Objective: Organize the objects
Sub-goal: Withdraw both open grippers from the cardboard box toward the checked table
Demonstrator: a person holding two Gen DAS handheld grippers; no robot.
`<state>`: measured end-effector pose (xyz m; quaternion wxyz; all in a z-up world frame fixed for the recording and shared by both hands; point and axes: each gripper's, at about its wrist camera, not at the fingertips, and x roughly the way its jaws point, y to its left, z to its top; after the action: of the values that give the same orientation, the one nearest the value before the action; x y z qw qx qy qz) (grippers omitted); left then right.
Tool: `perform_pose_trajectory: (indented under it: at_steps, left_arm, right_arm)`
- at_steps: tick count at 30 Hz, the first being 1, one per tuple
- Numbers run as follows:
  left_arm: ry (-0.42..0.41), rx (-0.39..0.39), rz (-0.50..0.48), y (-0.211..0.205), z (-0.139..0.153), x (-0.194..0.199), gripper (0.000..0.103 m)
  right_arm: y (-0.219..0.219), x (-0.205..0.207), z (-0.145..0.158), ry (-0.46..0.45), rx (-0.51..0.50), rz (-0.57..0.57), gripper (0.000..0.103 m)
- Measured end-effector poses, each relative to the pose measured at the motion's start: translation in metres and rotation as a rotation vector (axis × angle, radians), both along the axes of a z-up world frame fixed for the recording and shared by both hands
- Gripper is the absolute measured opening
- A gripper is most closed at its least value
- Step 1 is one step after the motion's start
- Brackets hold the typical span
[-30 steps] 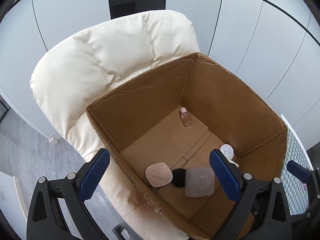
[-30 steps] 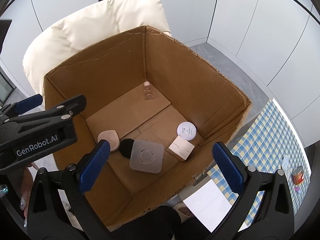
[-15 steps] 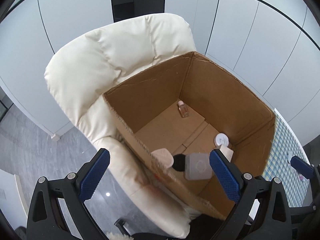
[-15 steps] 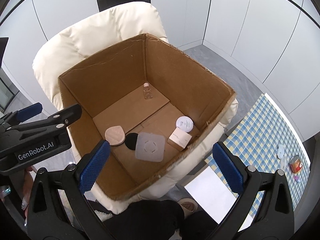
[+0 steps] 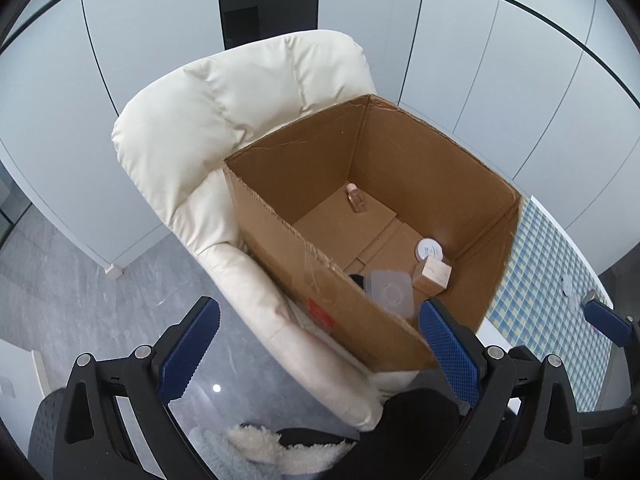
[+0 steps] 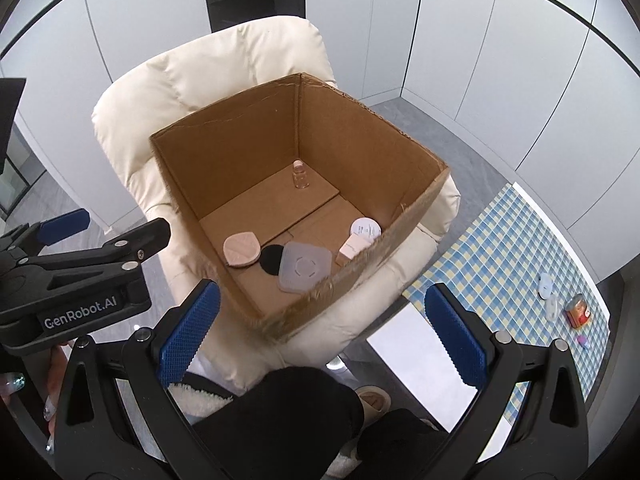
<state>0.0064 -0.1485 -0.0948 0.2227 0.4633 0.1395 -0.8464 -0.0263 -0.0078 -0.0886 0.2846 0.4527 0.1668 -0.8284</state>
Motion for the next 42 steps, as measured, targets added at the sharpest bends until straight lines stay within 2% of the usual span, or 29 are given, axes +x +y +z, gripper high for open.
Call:
perform_pose_trajectory:
  at_steps: [15, 23, 27, 34, 42]
  left_arm:
    - [0.002, 0.022, -0.067, 0.032, 0.005, 0.033, 0.1]
    - [-0.024, 0.043, -0.113, 0.049, 0.001, 0.045, 0.1]
    - [-0.043, 0.03, -0.138, 0.059, -0.001, 0.046, 0.1]
    - [-0.045, 0.034, -0.156, 0.068, -0.003, 0.044, 0.1]
    - [-0.061, 0.032, -0.188, 0.079, -0.009, 0.037, 0.1]
  right_arm:
    - [0.045, 0.058, 0.003, -0.02, -0.003, -0.041, 0.103]
    - [0.069, 0.075, 0.006, -0.03, -0.019, -0.087, 0.103]
    - [0.08, 0.083, 0.004, -0.057, -0.032, -0.104, 0.103]
    - [0.093, 0.087, 0.0, -0.06, -0.015, -0.14, 0.103]
    - [0.106, 0.078, 0.0, -0.07, -0.042, -0.219, 0.103]
